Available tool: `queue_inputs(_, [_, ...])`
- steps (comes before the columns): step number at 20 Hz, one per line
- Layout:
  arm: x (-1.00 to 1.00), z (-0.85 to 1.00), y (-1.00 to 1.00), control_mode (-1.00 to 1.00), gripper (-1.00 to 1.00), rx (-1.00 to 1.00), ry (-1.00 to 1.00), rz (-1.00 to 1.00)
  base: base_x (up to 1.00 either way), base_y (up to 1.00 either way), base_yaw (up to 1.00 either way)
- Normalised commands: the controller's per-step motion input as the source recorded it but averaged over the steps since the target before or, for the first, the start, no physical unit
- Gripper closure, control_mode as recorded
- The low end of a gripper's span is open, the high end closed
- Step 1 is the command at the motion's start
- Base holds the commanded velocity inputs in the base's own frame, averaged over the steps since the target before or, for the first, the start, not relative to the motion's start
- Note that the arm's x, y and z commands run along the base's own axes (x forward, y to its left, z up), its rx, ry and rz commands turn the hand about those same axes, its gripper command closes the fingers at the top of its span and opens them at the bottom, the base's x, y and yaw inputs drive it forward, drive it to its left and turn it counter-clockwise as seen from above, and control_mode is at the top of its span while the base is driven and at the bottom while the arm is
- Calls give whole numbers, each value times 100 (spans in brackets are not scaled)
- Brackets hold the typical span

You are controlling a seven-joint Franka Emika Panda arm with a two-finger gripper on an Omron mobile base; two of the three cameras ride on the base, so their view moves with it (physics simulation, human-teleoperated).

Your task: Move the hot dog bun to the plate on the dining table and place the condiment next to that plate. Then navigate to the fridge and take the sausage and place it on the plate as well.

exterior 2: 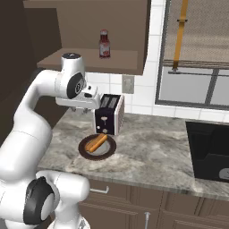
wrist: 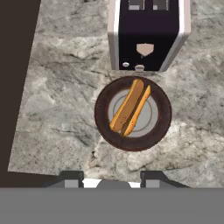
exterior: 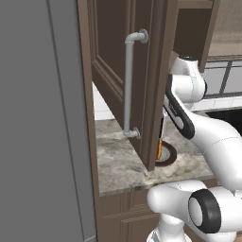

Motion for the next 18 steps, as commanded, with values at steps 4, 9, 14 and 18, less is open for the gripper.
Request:
queue_inputs(4, [-6,-2,-13,-100,-100,0,-1,-1,0,0,0])
queue_inputs(9, [-20,-56,-47,-100,-100,5,0,-14,0,0,0])
queue_inputs(14, [-11,-95,-47,-100,-100,6,10,-26,0,0,0])
queue_inputs(18, [33,-64,-15,-100,-100,1,6,-12,0,0,0])
